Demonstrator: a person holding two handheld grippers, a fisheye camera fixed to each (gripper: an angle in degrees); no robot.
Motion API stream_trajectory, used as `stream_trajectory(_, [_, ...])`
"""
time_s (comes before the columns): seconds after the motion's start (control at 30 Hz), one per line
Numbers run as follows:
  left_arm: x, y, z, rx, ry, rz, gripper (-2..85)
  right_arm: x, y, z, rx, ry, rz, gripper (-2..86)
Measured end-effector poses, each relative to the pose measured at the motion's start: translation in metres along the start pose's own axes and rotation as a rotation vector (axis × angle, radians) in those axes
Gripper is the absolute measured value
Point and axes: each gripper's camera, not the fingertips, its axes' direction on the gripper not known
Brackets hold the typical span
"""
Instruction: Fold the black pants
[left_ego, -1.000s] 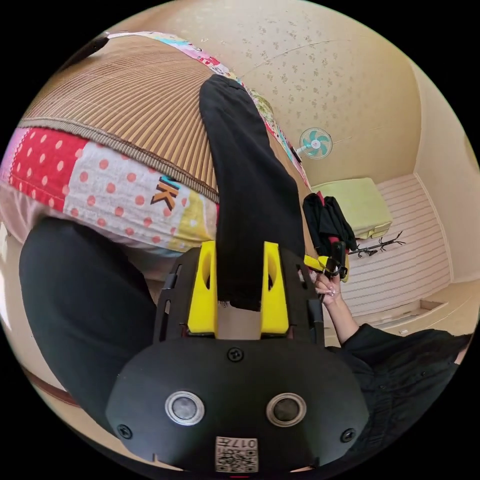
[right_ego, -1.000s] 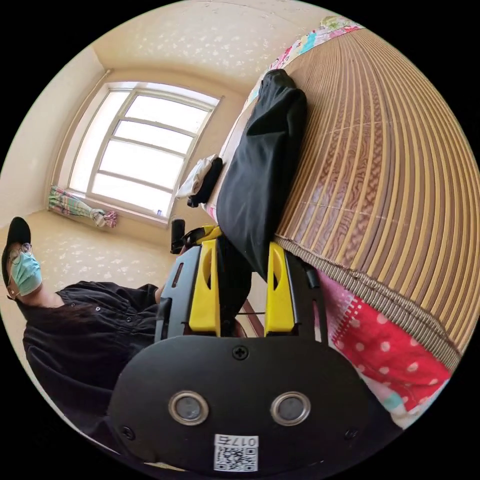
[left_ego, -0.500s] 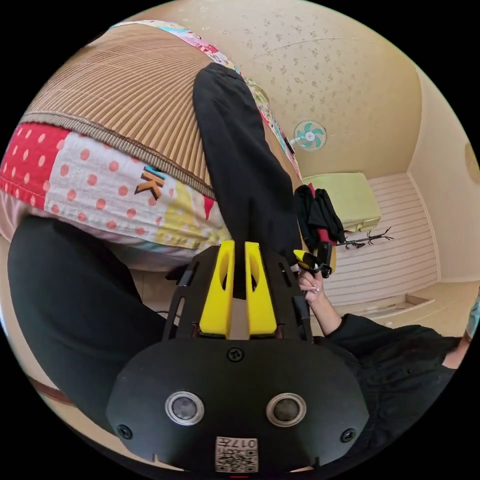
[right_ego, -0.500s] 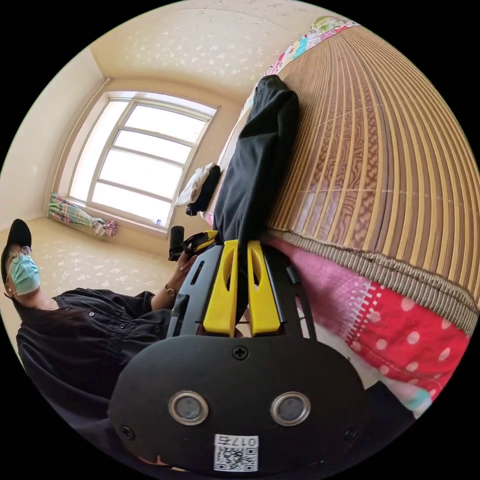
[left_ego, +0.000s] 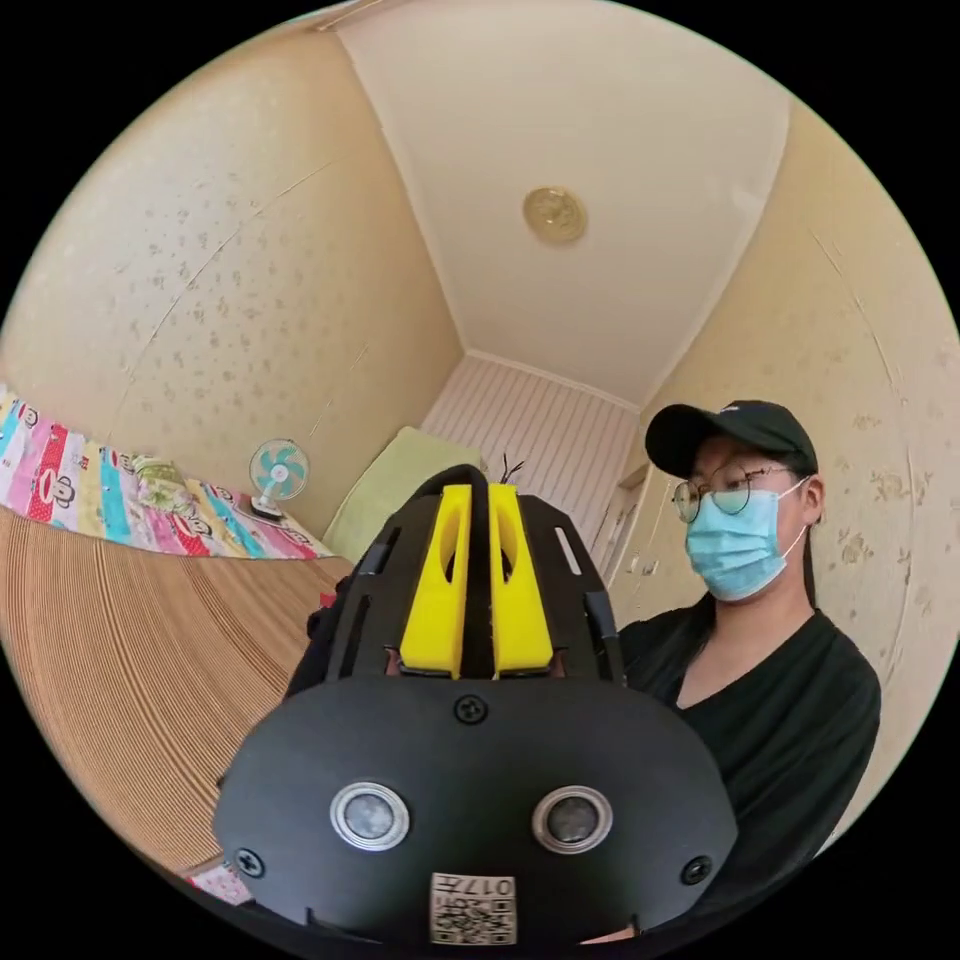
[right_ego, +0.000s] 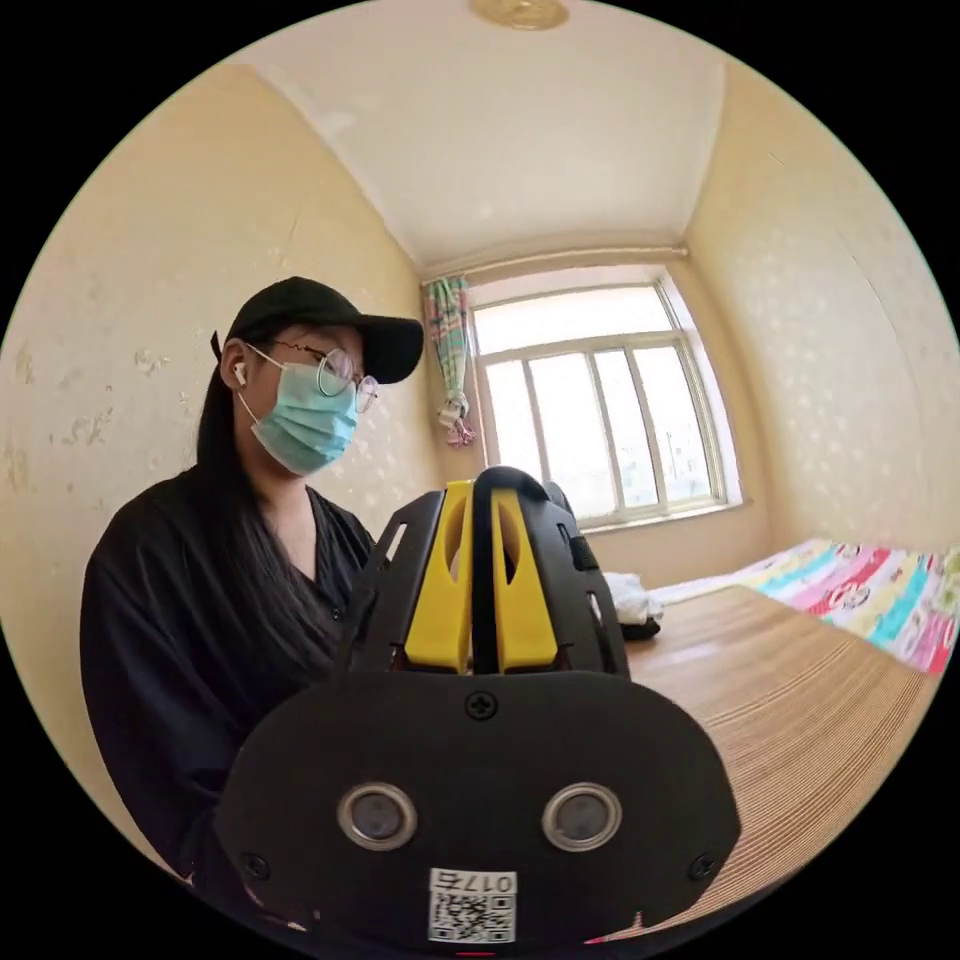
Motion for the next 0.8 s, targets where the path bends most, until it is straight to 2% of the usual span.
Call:
stream_trajectory(0.1, [-0.001,-0.055,0.03,0.019,0.022,-0.033,3.1,-0.02,-0.072,0.002,0.042,0.098,-0.075,2.0])
stream_trajectory(0.23, [-0.053,-0.097,0.077,-0.042,-0.122,-0.149,2.5,0.014,-0.121,-0.009,0.025,0.377,0.054,2.0])
stream_trajectory(0.47, [-0.186,-0.125,0.125,-0.119,-0.137,-0.374,3.4,0.151,-0.12,-0.013,-0.079,0.725,0.282,2.1])
stream_trajectory(0.57, [-0.218,-0.118,0.135,-0.223,-0.308,-0.334,3.5,0.182,-0.094,0.007,-0.178,0.805,0.326,2.2])
stream_trajectory(0.63, [-0.236,-0.08,0.144,-0.382,-0.482,-0.28,3.8,0.194,-0.057,0.023,-0.28,0.851,0.345,2.3])
stream_trajectory(0.7, [-0.254,-0.024,0.151,-0.549,-0.569,-0.264,4.1,0.202,0.001,0.035,-0.38,0.869,0.394,2.4])
stream_trajectory(0.8, [-0.284,0.102,0.145,-0.79,-0.624,-0.368,4.4,0.201,0.132,0.037,-0.491,0.788,0.576,2.7])
